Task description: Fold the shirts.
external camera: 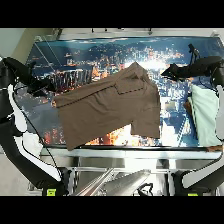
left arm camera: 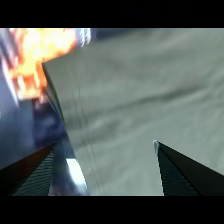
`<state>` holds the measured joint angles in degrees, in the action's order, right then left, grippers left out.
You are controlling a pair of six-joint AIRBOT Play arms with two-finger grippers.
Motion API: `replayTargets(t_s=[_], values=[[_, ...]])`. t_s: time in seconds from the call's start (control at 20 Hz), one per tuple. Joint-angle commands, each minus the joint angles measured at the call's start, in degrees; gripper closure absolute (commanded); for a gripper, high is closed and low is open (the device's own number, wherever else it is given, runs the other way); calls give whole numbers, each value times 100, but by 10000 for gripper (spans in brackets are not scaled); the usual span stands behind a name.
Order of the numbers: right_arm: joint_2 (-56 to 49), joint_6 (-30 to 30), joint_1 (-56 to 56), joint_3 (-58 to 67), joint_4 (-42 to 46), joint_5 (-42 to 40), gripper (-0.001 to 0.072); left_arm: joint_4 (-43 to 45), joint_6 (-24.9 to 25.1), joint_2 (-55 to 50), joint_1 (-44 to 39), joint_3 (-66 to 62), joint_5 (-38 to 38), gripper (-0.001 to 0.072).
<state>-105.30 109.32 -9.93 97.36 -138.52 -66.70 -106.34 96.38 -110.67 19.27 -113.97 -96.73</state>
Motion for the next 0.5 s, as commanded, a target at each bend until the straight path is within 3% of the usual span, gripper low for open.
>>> replayTargets(t_s=[0.0,0.2,0.45], values=[[-68,46,2,-2,2,68,386,-131,-413,87,179,221,-590,-4],[-72,44,-37,-2,186,-208,386,-118,-496,402,208,990,-841,-4],[-74,42,-264,-2,267,-258,386,-177,-597,1932,149,4188,162,-3]])
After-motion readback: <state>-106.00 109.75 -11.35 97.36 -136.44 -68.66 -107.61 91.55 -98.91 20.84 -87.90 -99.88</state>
